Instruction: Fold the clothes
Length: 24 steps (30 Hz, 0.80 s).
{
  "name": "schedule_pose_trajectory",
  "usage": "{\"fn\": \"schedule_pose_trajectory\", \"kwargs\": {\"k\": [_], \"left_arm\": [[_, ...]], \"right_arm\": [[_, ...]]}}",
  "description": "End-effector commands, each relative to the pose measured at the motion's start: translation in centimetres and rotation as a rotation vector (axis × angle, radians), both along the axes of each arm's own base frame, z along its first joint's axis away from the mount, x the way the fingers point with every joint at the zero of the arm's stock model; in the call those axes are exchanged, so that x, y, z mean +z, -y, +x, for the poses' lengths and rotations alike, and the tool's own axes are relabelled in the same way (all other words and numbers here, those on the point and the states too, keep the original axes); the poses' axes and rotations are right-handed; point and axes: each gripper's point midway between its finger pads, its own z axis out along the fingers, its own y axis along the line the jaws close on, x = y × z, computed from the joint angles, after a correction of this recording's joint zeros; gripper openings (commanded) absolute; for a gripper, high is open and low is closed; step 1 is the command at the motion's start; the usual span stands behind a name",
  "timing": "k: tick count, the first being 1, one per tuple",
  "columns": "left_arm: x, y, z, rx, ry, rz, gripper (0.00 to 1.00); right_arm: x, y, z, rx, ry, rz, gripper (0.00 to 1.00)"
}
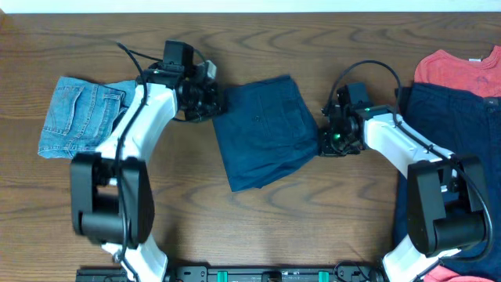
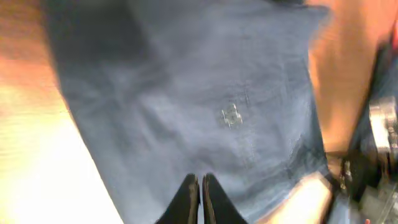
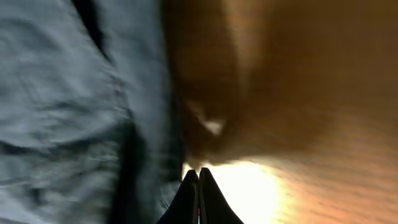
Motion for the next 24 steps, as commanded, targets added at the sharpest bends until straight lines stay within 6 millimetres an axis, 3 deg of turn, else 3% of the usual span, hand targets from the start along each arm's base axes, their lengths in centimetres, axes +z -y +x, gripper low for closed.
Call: {"fn": "schedule_pose_trajectory", "kwargs": {"k": [1, 6, 9, 12, 18, 24], "left_arm": [[0.8, 1.0, -2.6, -0.132, 0.005, 0.070, 0.07], [-2.5, 2.2, -8.1, -0.222, -0.152, 0.180, 0.07], [-4.6, 3.2, -10.2, -0.209, -0.208, 0.189, 0.07], [-7.1, 3.6, -11.8, -0.161, -0.247, 0.196, 0.07], [-11.6, 1.0, -13.3, 0.009, -0.286, 0.292, 0.07], [-12.6, -1.0, -12.6, 0.055, -0.254, 0.355, 0.07]], "right_arm": [[2.4, -0.7, 1.6, 0.029, 0.086, 0.035, 0.01], [6.3, -0.7, 4.2, 0.015, 0.227, 0.062, 0.02], [8.1, -1.2, 5.1, 0.017, 0.300, 0.093, 0.04], [8.6, -2.4, 5.1, 0.043, 0.312, 0.142, 0.06], [6.3, -4.8, 3.5, 0.112, 0.247, 0.141, 0.08], [0.9, -6.2, 1.4, 0.166, 0.117, 0.063, 0.01]]}}
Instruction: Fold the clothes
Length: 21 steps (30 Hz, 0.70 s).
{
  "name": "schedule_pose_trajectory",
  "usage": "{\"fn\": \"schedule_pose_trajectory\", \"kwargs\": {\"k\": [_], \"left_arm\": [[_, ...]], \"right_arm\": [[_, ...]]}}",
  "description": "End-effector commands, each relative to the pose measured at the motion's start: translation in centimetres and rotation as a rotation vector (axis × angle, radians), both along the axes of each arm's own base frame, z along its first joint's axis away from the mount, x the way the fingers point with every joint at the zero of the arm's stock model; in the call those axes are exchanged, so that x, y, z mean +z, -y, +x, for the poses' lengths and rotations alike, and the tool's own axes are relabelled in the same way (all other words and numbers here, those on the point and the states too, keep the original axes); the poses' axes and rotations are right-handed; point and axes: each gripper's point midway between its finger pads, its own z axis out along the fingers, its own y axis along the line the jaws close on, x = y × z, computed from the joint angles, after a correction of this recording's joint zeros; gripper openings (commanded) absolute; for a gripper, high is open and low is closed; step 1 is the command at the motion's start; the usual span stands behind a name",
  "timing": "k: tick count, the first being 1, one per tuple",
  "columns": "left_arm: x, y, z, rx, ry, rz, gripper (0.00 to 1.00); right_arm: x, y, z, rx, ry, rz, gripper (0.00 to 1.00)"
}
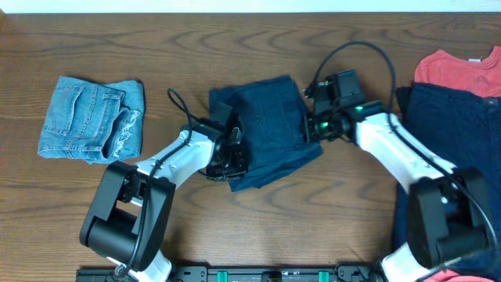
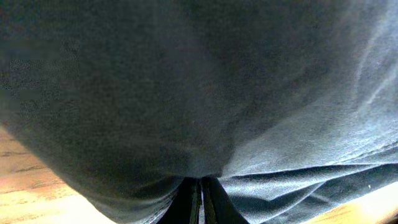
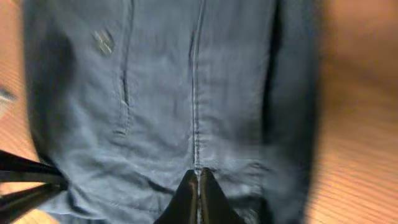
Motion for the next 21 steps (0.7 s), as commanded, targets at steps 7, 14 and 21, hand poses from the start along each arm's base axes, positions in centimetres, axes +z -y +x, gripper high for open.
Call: {"fn": "schedule_pose_trajectory", "kwargs": {"k": [7, 14, 21], "left_arm": [[-1.7, -7.0, 3.8, 0.015, 0.130, 0.237, 0.07], [1.4, -9.2, 8.1, 0.067, 0.203, 0.208, 0.07], [9.2, -6.8, 7.7, 0.022, 0.160, -0.002, 0.16]], "right_arm": [[-6.8, 0.0, -8.6, -0.047, -0.423, -0.160, 0.01], [-5.5, -2.6, -12.3, 0.075, -0.446, -0.214, 0.01], [0.9, -3.8, -7.7, 0.076, -0.114, -0.136, 0.02]]}}
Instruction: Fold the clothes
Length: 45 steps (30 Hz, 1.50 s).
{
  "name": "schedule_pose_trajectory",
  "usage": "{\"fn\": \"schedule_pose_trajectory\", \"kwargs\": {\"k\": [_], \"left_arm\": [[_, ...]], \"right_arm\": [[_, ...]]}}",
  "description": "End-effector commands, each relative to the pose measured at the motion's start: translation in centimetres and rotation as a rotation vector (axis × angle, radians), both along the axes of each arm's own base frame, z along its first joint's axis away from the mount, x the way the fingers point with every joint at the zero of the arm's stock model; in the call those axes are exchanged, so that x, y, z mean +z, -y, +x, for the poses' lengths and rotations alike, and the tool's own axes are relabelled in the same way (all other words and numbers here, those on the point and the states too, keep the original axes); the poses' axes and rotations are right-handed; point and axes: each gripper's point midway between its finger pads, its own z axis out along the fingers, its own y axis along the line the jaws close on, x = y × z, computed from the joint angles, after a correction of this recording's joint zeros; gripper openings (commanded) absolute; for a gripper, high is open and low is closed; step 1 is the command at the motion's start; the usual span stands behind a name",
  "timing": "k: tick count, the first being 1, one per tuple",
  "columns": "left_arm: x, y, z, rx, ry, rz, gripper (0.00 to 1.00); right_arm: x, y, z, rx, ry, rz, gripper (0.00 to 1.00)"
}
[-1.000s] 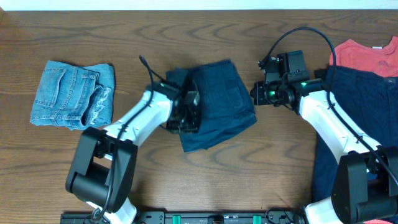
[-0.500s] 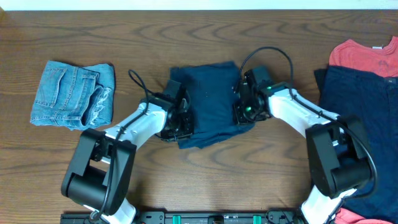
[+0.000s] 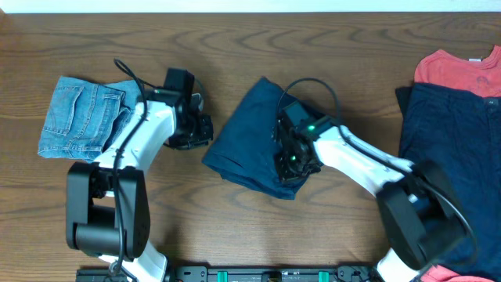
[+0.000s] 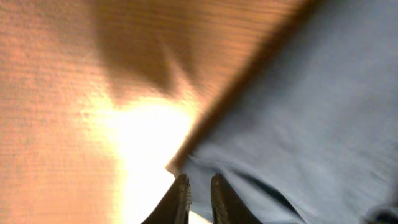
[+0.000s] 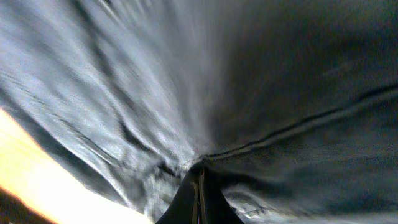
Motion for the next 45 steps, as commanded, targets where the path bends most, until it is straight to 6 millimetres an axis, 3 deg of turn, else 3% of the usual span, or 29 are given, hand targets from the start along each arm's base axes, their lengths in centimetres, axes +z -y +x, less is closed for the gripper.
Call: {"fn": "schedule_pose_trajectory", "kwargs": {"k": [1, 5, 6, 9, 12, 15, 21, 27, 32, 36, 45], "left_arm": [[5.3, 2.3, -0.2, -0.070, 0.042, -0.142, 0.17], [8.8, 2.5, -2.2, -0.083, 0.062, -0.173, 0.17], [9.4, 2.4, -2.6, -0.084, 0.070, -0.173, 0.22], [10.9, 2.2, -3.8, -0.082, 0.086, -0.173, 0.32], [11.1, 2.0, -5.1, -0.035, 0.038, -0.174, 0.34], [9.5, 1.8, -6.6, 0.038, -0.049, -0.169, 0.41], [4.3, 2.1, -8.5, 0.197, -0.161, -0.190, 0.78], [0.6, 4.6, -9.4, 0.289, -0.198, -0.346, 0.81], [-2.2, 6.1, -10.1, 0.365, -0.190, -0.380, 0.89], [-3.2, 7.8, -9.7, 0.417, -0.153, -0.437, 0.94], [-5.6, 8.8, -8.1, 0.523, -0.106, -0.429, 0.91]], "right_arm": [[5.0, 0.3, 3.4, -0.036, 0.226, 0.051, 0.03], [9.6, 0.4, 6.5, -0.088, 0.400, 0.148, 0.07], [10.4, 0.6, 7.1, -0.101, 0.434, 0.165, 0.08], [11.5, 1.1, 8.7, -0.131, 0.492, 0.191, 0.08], [11.1, 1.6, 9.7, -0.143, 0.505, 0.184, 0.08], [9.5, 1.7, 9.9, -0.131, 0.480, 0.164, 0.07], [4.1, 0.1, 7.6, -0.017, 0.289, 0.185, 0.07], [-0.6, -1.2, 4.8, 0.003, 0.071, 0.232, 0.04], [-1.6, -1.4, 3.9, 0.002, 0.010, 0.247, 0.05], [-1.7, -1.1, 3.3, -0.003, -0.014, 0.235, 0.06], [-1.8, -1.2, 2.7, 0.004, -0.034, 0.225, 0.06]]}}
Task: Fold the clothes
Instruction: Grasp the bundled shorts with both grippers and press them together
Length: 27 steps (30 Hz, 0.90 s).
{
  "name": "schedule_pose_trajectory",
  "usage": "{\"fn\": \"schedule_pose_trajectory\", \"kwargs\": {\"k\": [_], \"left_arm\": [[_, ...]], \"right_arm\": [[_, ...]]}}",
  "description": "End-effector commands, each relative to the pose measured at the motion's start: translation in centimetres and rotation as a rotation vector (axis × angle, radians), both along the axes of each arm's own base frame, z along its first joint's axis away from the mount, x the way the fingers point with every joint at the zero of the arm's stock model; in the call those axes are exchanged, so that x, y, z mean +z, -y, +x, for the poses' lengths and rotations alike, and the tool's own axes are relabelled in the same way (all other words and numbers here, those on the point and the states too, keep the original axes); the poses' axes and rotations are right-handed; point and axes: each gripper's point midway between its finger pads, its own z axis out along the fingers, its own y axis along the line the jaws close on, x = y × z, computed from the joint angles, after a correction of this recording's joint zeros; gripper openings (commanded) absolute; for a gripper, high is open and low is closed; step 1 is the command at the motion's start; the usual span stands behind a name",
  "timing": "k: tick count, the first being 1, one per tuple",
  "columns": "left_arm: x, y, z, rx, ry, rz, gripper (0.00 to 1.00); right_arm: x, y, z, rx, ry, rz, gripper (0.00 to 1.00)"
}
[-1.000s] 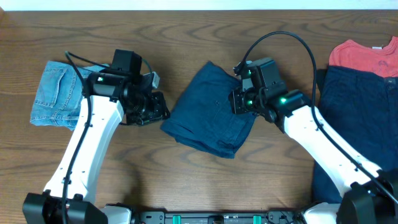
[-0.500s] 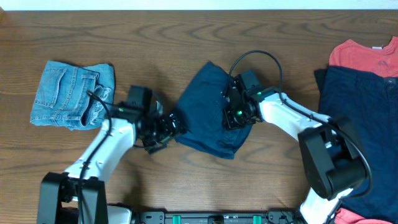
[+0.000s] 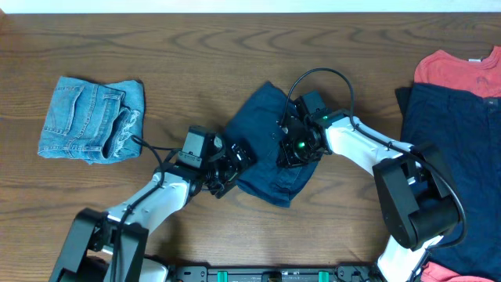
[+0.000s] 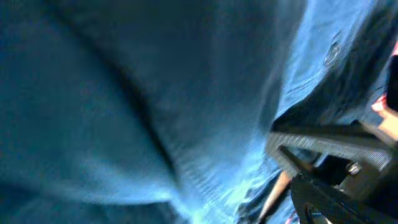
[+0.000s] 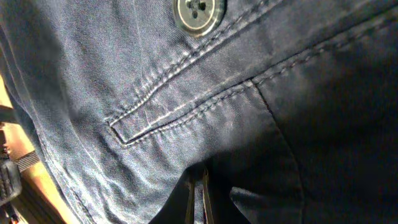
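A folded dark blue denim garment (image 3: 266,129) lies tilted at mid table. My left gripper (image 3: 235,160) is at its lower left edge; in the left wrist view blurred blue cloth (image 4: 124,93) fills the frame and hides the fingers. My right gripper (image 3: 291,150) rests on the garment's right half. In the right wrist view its fingers (image 5: 199,193) are shut together, tips pressed on the denim below a pocket seam (image 5: 186,93) and a button (image 5: 199,11). Part of the right arm (image 4: 336,168) shows in the left wrist view.
A folded light blue denim piece (image 3: 92,117) lies at the left. At the right edge are a red shirt (image 3: 458,66) and a navy garment (image 3: 454,157). Cables loop above the right wrist. The brown wooden table (image 3: 235,47) runs all round.
My left gripper was on bare table off the garment's upper left, jaws slightly apart; now it is at the lower left edge against cloth. The right gripper sits a little higher. The garment lies slightly further right.
The garment first lay flat between both shut grippers, left at its top left, right at its right edge. Then the left was at its lower left and the right at its top right. Later the garment stood turned, diamond-like, the right gripper on it. Now both touch it.
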Motion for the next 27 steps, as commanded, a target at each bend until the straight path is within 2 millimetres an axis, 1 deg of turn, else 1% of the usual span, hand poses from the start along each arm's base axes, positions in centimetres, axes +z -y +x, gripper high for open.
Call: {"fn": "schedule_pose_trajectory", "kwargs": {"k": [1, 2, 4, 7, 10, 11, 12, 15, 17, 19, 23, 25, 27], "left_arm": [[-3.6, -1.0, -0.7, 0.099, -0.116, 0.061, 0.88], [-4.1, -0.9, -0.4, 0.101, -0.114, 0.059, 0.81], [-4.9, -0.8, 0.0, 0.101, -0.111, 0.058, 0.61], [-6.3, -0.9, -0.3, 0.093, -0.131, 0.071, 0.40], [-6.5, -0.9, -0.6, 0.006, -0.087, 0.091, 0.15], [-6.3, -0.8, -0.8, -0.024, -0.075, 0.086, 0.09], [-6.2, -0.7, -1.0, -0.049, -0.072, 0.078, 0.06], [-6.2, -1.2, -2.0, -0.075, -0.109, 0.066, 0.06], [-6.2, -1.7, -2.4, -0.095, -0.122, 0.063, 0.06], [-6.2, -2.7, -2.8, -0.108, -0.135, 0.078, 0.06], [-5.8, -4.3, -2.9, -0.123, -0.129, 0.096, 0.06], [-5.5, -4.7, -2.7, -0.129, -0.111, 0.099, 0.06], [-5.2, -4.7, -2.5, -0.130, -0.096, 0.098, 0.07]], "right_arm": [[-0.5, -0.5, -1.0, 0.033, -0.027, 0.000, 0.06], [-0.6, -0.6, -1.2, 0.039, -0.031, -0.001, 0.06], [-0.6, -1.0, -1.7, 0.056, -0.037, -0.005, 0.05], [-0.6, -1.5, -2.3, 0.077, -0.037, -0.011, 0.04], [-0.7, -1.3, -2.2, 0.070, -0.036, -0.026, 0.01], [-0.5, -1.1, -2.1, 0.062, -0.037, -0.025, 0.01], [-0.4, -0.9, -2.0, 0.056, -0.039, -0.025, 0.02], [0.8, -1.1, -1.8, 0.045, -0.054, 0.019, 0.02], [1.4, -1.1, -1.6, 0.041, -0.045, 0.040, 0.03], [2.0, -0.9, -1.1, 0.032, -0.028, 0.049, 0.03], [3.4, -0.9, -0.3, 0.092, 0.065, 0.080, 0.05], [4.0, -1.0, 0.0, 0.098, 0.093, 0.089, 0.07], [4.0, -1.0, 0.1, 0.098, 0.100, 0.087, 0.08]]}}
